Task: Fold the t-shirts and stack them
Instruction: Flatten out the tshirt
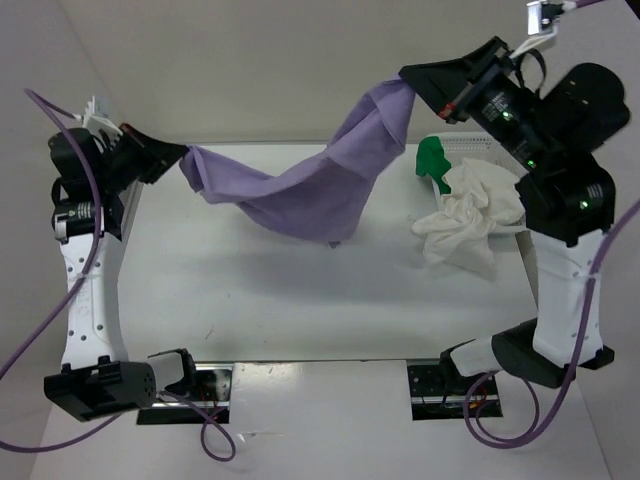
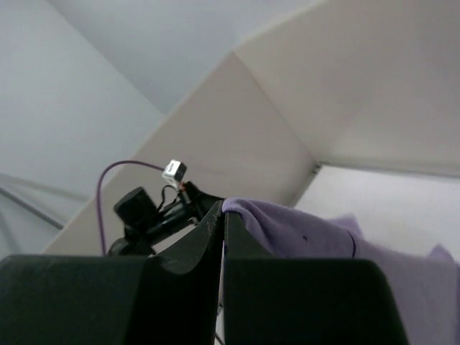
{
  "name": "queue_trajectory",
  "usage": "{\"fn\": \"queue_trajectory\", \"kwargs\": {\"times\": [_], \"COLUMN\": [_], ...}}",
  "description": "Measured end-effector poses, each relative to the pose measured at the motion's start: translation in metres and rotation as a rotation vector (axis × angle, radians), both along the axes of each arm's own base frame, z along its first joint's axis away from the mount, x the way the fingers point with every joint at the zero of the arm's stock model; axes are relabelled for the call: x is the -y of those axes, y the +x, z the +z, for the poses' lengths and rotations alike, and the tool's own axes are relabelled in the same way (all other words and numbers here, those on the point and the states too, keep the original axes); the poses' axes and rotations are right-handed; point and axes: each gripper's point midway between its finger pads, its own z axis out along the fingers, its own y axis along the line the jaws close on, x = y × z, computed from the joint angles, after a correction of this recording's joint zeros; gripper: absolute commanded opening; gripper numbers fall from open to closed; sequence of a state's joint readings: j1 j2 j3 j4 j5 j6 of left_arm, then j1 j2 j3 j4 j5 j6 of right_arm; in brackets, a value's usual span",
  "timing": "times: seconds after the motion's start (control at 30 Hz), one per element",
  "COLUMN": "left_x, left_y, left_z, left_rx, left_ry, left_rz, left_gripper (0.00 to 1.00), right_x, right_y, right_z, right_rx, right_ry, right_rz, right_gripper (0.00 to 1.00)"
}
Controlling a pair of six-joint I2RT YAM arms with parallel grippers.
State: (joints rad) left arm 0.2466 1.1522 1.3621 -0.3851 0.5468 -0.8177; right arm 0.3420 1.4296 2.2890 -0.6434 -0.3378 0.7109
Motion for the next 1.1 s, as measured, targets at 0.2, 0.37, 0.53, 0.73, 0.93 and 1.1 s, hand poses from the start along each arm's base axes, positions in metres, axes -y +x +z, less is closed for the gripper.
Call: {"fn": "queue_trajectory", "kwargs": {"times": [0.2,0.37,0.53,0.73,0.93,1.1], "left_x": [-0.015,-0.029,-0.026,-0.019,-0.023,-0.045], "left_y": [0.023,0.062,0.100,0.128,0.127,0.121], "left_z": [0.032,-0.027,-0.096,-0.052,0.029,0.029], "left_rx": [0.071,-0.057,-0.239,-0.158,0.048,0.060], "left_ry": [-0.039,-0.092,-0.183,-0.224,-0.198,-0.167], "left_rz": [-0.022,-0.015,-0.023,-0.050,-0.078,-0.040], "left_gripper": [0.00,0.00,0.00,0.01,0.02,0.05], "right_x": [0.017,0.019,-0.002,-0.013,-0.010,0.001], "right_y": [-0.014,0.080,0.199,0.242,0.178,0.105], "right_z": [0.014,-0.052,-0.156,-0.165,-0.063,-0.060], "right_rx": [0.056,-0.123,-0.378,-0.427,-0.220,-0.197], "right_ry": [0.028,-0.008,-0.043,0.019,0.098,0.082], "right_rz": [-0.006,-0.036,-0.028,-0.007,0.056,0.070], "right_gripper": [0.01,0.01,0.01,0.01,0.01,0.01]}}
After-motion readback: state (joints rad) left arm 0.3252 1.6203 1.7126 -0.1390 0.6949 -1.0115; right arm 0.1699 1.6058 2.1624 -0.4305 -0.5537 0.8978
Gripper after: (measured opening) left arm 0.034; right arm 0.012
